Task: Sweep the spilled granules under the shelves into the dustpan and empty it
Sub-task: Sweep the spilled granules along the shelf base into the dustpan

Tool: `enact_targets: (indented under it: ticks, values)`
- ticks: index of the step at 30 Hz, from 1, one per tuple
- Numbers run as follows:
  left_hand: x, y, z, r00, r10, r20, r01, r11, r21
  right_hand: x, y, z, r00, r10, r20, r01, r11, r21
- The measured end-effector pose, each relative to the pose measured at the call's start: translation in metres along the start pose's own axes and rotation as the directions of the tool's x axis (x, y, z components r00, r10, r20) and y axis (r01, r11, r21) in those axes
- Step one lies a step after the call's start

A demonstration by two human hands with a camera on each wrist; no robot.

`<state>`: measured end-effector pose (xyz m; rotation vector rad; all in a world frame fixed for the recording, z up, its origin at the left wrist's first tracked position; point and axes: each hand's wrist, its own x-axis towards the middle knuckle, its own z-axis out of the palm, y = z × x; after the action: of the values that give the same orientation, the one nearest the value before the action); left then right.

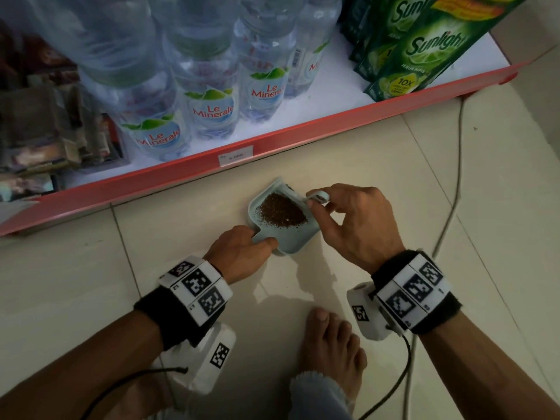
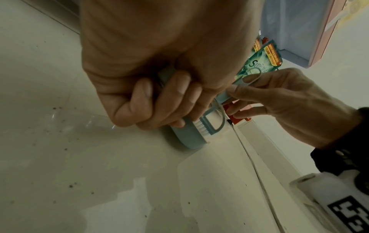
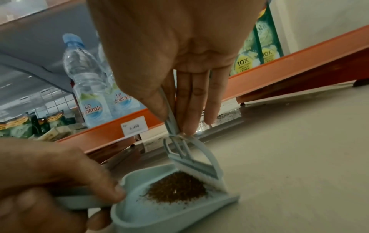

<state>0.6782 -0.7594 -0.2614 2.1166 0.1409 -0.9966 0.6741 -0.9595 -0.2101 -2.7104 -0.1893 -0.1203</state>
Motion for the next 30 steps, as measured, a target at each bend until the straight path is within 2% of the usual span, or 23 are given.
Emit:
enact_targets:
  ticks: [3,5,8,10,12,14,16,19,21,23,26,30]
  values:
    - [0.0,-0.001,0.001,1.0,-0.006,0.002,0.006,1.0,0.001,0.003,0.001,-0.004,0.995,0.01,-0.103,-0.008,1.0,0.015]
    - [0.0,-0.002,0.001,1.0,-0.011,0.008,0.011,1.0,-0.011,0.007,0.007,-0.006,0.991,0.022,-0.132,-0.03,0.998,-0.063]
    - [0.001,-0.002,0.002,1.0,-0.014,0.015,0.014,1.0,-0.008,0.007,0.011,-0.004,0.998,0.034,-0.057,-0.045,0.976,-0.212]
    - [0.001,-0.001,0.002,1.0,-0.018,0.01,0.019,1.0,-0.009,0.002,0.007,0.001,0.999,0.017,0.042,-0.01,0.987,-0.162]
    - [0.002,-0.001,0.002,1.0,-0.025,0.004,0.025,1.0,-0.011,-0.005,0.001,0.003,0.996,0.006,0.088,-0.004,1.0,-0.019]
    - [0.002,-0.002,0.003,1.0,-0.021,0.0,0.021,1.0,-0.01,-0.007,-0.002,0.002,0.999,0.007,0.039,-0.01,0.996,0.084]
    - [0.002,-0.004,0.004,1.0,-0.019,0.0,0.019,1.0,-0.014,-0.003,0.0,-0.004,0.999,0.025,-0.046,-0.02,0.995,0.1]
    - [0.003,-0.006,0.004,1.0,-0.024,0.003,0.024,1.0,-0.02,0.008,0.01,-0.011,0.992,0.06,-0.115,-0.064,0.997,-0.032]
    - [0.004,-0.006,0.004,1.0,-0.021,0.006,0.021,1.0,-0.02,0.012,0.014,-0.011,0.991,0.101,-0.088,-0.113,0.982,-0.149]
    - [0.003,-0.006,0.005,1.0,-0.019,0.008,0.019,1.0,-0.02,0.009,0.01,-0.006,0.994,0.111,-0.012,-0.111,0.976,-0.186]
    - [0.002,-0.005,0.004,1.0,-0.011,-0.012,0.011,1.0,-0.028,-0.004,-0.004,0.003,0.995,0.07,0.064,-0.068,0.997,-0.035]
    - [-0.002,-0.007,0.003,0.997,0.05,-0.054,-0.053,0.997,-0.049,-0.007,-0.012,-0.003,0.999,0.043,-0.01,-0.042,0.99,0.134]
